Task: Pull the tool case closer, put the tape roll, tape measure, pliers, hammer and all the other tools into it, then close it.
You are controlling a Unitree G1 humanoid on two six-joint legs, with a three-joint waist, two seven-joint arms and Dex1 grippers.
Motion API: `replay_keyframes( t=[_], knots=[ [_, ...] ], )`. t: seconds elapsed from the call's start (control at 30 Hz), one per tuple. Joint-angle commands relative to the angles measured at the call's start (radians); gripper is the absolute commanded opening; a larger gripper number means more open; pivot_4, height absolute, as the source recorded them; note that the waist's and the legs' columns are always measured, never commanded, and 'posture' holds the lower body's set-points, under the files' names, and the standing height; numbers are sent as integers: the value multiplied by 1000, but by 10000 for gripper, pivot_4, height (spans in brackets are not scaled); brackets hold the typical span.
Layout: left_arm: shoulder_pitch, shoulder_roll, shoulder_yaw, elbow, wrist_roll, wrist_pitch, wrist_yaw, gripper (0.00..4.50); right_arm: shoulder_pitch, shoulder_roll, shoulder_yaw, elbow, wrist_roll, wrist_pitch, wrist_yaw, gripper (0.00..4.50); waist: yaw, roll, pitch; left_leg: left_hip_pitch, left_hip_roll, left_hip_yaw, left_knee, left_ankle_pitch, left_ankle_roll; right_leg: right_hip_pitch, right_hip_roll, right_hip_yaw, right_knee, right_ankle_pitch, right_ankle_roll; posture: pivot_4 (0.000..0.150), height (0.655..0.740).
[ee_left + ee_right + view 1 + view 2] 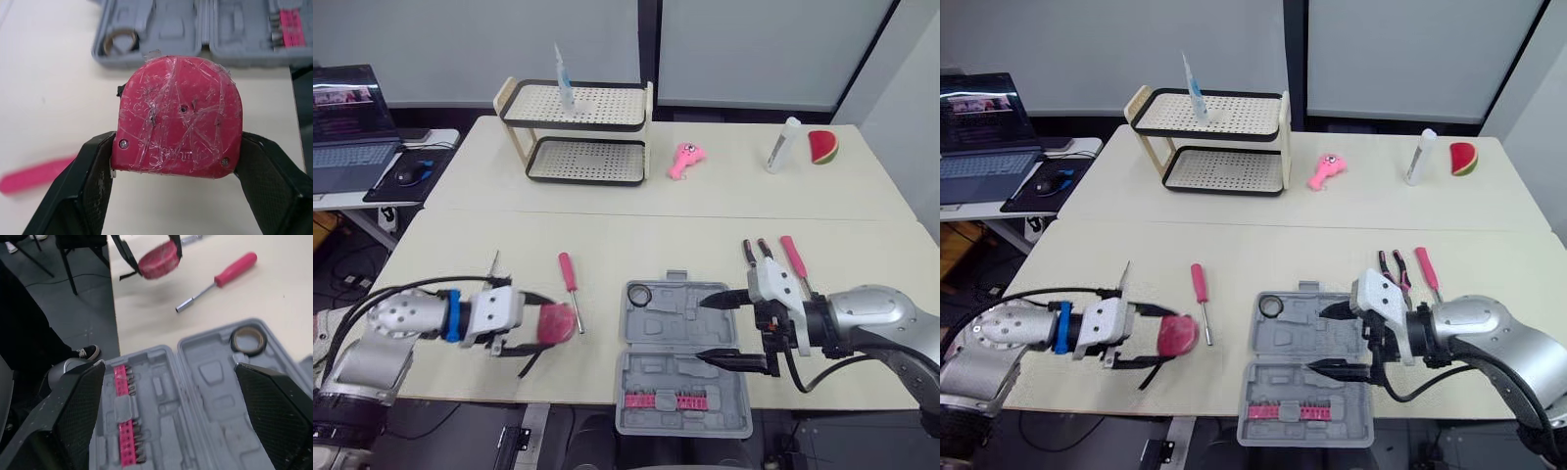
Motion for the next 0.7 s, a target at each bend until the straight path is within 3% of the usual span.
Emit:
replay_keyframes(
  t=[0.03,0.33,0.5,0.7],
  knots=[
    [-77,-48,-89,-186,39,180,83,32757,28,2,-107,-21,130,125,-78,45000,-1,0,0,1,0,0,0,0,0,0,1,0,0,0,0,1500,7290],
    [-268,-150,-267,-332,111,477,149,32757,-7,200,-144,68,420,395,-406,45000,-4,-1,0,0,0,1,0,0,0,0,5,1,1,0,0,1500,7290],
    [-303,-160,-305,-349,116,532,152,32757,-56,406,-133,198,522,485,-681,45000,-4,0,1,0,1,0,0,0,0,0,5,2,1,0,0,1500,7290],
    [-297,-169,-320,-366,113,546,152,32757,-107,513,-130,325,700,471,-862,45000,-2,-1,1,-1,0,1,1,0,0,-1,4,2,1,0,0,1500,7290]
  ],
)
